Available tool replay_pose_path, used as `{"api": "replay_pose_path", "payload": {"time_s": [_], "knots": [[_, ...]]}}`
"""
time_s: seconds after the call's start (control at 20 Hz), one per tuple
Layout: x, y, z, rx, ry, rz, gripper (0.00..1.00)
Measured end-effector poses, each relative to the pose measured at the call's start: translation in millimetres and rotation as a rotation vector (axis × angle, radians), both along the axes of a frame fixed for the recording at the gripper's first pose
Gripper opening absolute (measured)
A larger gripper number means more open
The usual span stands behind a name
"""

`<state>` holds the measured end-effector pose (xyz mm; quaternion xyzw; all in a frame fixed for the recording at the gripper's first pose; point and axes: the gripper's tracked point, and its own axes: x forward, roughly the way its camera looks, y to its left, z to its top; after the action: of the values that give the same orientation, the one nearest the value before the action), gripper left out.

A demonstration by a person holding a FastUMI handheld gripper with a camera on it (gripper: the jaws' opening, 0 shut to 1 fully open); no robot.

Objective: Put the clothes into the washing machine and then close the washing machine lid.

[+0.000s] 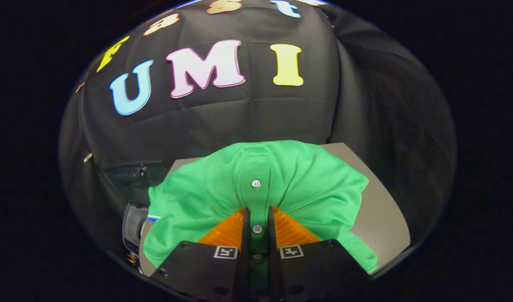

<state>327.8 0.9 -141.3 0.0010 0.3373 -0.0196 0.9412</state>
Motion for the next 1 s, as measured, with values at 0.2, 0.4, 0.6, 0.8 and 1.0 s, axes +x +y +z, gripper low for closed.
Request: {"api": "replay_pose_path", "payload": {"time_s": [0.2, 0.4, 0.6, 0.8, 1.0], "knots": [[-3.8, 0.8, 9.9, -0.027, -0.011, -0.01, 0.08], [-9.5, 5.2, 34.4, 0.029, -0.014, -0.025, 0.08], [-13.2, 10.9, 84.3, -0.013, -0.055, -0.01, 0.08], [-19.8, 31.7, 131.1, -0.011, -0.107, -0.015, 0.08], [-27.8, 78.7, 164.2, 0.013, -0.148, 0.035, 0.08]]}}
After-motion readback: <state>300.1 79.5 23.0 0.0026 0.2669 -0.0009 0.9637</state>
